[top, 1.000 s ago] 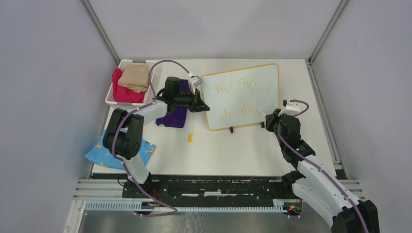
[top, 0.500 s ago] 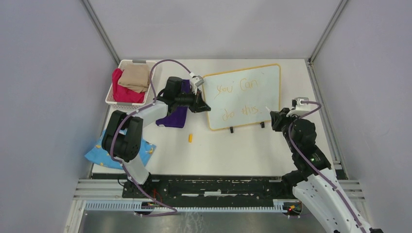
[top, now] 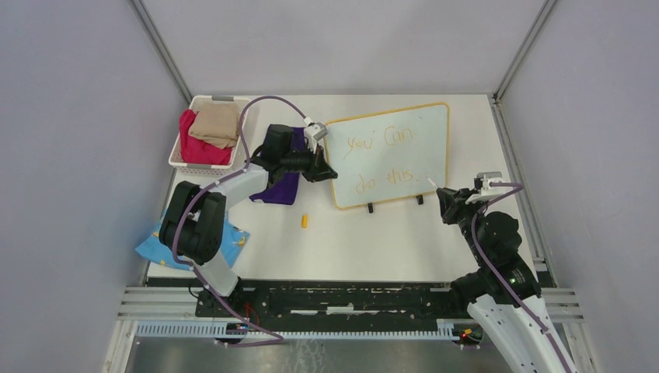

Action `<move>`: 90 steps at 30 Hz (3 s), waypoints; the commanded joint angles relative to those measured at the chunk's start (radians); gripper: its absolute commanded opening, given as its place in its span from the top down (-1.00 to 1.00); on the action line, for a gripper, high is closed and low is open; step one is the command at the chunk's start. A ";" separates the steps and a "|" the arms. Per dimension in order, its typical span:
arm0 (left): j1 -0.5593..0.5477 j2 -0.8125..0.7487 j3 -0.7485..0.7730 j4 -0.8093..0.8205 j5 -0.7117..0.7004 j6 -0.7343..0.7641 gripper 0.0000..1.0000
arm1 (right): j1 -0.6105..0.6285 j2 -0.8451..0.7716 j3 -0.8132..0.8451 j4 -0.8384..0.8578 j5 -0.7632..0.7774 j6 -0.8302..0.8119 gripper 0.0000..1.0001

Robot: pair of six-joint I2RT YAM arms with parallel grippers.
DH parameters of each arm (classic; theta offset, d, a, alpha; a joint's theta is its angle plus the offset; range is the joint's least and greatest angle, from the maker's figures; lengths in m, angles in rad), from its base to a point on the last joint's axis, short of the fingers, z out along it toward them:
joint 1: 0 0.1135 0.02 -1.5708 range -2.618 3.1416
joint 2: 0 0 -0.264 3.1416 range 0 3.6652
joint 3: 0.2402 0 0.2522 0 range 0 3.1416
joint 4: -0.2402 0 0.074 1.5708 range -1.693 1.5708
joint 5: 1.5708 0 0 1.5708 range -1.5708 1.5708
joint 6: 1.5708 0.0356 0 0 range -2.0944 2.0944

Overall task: Write a sentence on the whiteboard
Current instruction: Write a sentence on the whiteboard, then move the whiteboard to the center of the board.

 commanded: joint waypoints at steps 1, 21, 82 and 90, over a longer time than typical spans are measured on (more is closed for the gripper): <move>0.003 0.010 -0.018 -0.066 -0.192 0.063 0.96 | 0.026 -0.017 0.019 0.002 0.018 -0.053 1.00; 0.003 -0.018 -0.056 -0.068 -0.281 0.079 0.43 | 0.105 0.037 0.041 0.022 0.106 -0.124 1.00; 0.026 -0.785 -0.204 -0.339 -1.176 -0.571 -0.99 | 0.118 0.047 0.040 0.059 0.100 -0.136 1.00; -0.375 -0.793 -0.237 -0.512 -1.240 -0.793 -0.99 | 0.119 0.042 0.063 0.036 0.112 -0.150 1.00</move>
